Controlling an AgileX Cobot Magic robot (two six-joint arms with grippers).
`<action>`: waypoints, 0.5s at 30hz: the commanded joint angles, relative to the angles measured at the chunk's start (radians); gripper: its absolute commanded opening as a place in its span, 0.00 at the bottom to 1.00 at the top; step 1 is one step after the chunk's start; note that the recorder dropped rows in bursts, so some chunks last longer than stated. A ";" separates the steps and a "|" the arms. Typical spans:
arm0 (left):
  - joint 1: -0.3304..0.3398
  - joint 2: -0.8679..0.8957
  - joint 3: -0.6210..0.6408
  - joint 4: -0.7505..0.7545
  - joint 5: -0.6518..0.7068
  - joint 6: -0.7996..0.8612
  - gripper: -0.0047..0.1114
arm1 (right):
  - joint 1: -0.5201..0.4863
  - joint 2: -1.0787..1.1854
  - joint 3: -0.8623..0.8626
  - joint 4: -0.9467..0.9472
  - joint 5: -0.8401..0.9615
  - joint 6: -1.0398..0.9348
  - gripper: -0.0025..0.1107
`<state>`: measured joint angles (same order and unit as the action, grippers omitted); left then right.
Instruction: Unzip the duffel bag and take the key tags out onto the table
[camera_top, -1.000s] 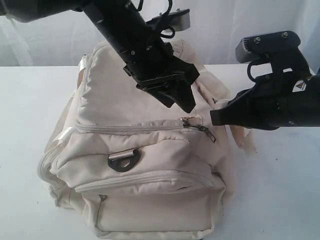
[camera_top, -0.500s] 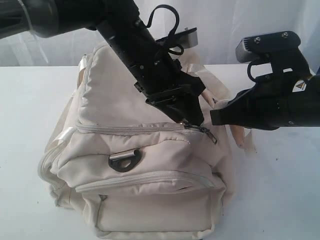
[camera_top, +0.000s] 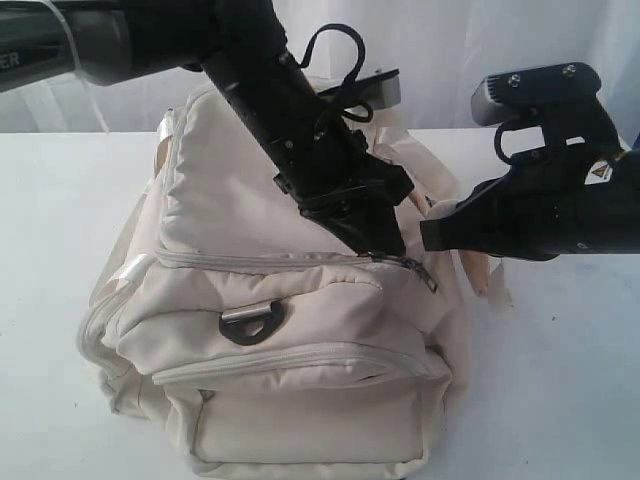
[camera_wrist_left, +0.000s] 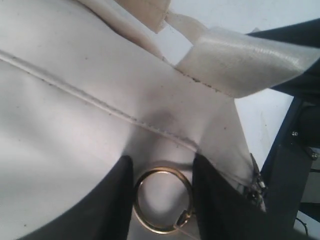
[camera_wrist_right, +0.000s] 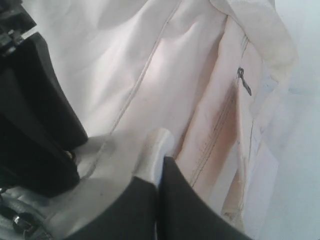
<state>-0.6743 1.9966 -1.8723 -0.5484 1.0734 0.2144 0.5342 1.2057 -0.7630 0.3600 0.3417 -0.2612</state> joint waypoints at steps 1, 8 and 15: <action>-0.006 -0.020 -0.003 -0.012 0.016 0.002 0.04 | -0.008 -0.017 -0.003 0.007 -0.059 0.008 0.02; -0.006 -0.078 -0.052 0.041 0.045 0.000 0.04 | -0.008 -0.017 -0.003 0.007 -0.059 0.008 0.02; -0.006 -0.127 -0.083 0.043 0.123 0.000 0.04 | -0.008 -0.017 -0.003 0.007 -0.059 0.008 0.02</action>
<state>-0.6759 1.8928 -1.9508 -0.5006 1.1289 0.2144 0.5342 1.2057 -0.7630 0.3600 0.3359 -0.2612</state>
